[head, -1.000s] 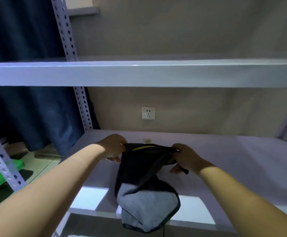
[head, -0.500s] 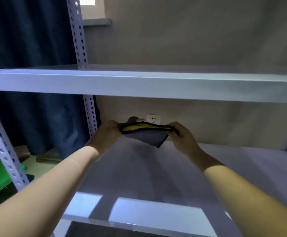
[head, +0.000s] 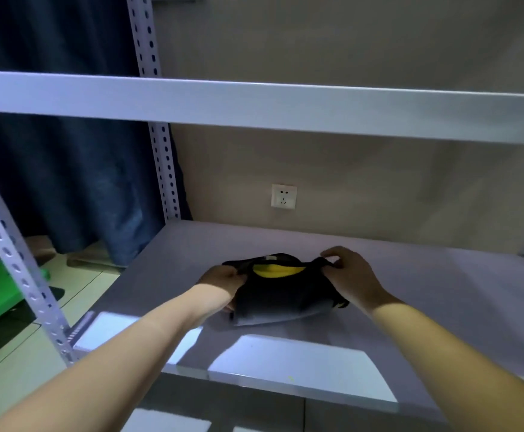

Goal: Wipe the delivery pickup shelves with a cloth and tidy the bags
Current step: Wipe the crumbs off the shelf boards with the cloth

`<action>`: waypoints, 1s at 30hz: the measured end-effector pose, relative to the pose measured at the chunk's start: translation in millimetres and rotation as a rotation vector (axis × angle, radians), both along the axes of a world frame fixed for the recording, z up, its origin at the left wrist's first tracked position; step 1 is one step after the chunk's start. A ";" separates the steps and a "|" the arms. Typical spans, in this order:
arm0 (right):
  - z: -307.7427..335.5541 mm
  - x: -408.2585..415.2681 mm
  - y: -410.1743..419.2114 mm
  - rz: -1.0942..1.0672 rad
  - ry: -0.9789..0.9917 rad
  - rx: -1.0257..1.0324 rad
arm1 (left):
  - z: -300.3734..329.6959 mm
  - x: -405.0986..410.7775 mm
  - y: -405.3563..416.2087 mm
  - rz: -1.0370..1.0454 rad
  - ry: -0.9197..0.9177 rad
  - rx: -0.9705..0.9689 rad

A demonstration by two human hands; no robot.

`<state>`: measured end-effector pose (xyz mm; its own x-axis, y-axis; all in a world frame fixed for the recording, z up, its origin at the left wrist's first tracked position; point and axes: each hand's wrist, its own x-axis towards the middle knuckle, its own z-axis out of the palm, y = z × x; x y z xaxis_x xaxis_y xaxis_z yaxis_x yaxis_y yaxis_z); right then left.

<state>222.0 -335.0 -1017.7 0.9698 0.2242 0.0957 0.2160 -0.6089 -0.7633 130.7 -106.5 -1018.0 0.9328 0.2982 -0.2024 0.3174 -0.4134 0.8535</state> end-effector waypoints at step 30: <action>-67.3 -18.2 48.2 0.357 -0.032 -0.857 | -78.1 -32.7 121.1 -0.100 -0.018 0.983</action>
<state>203.8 -286.8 -1085.0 0.8294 0.5155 -0.2152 0.5125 -0.8555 -0.0744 98.0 14.7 -1096.1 0.9633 0.2457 0.1082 0.2327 -0.9651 0.1200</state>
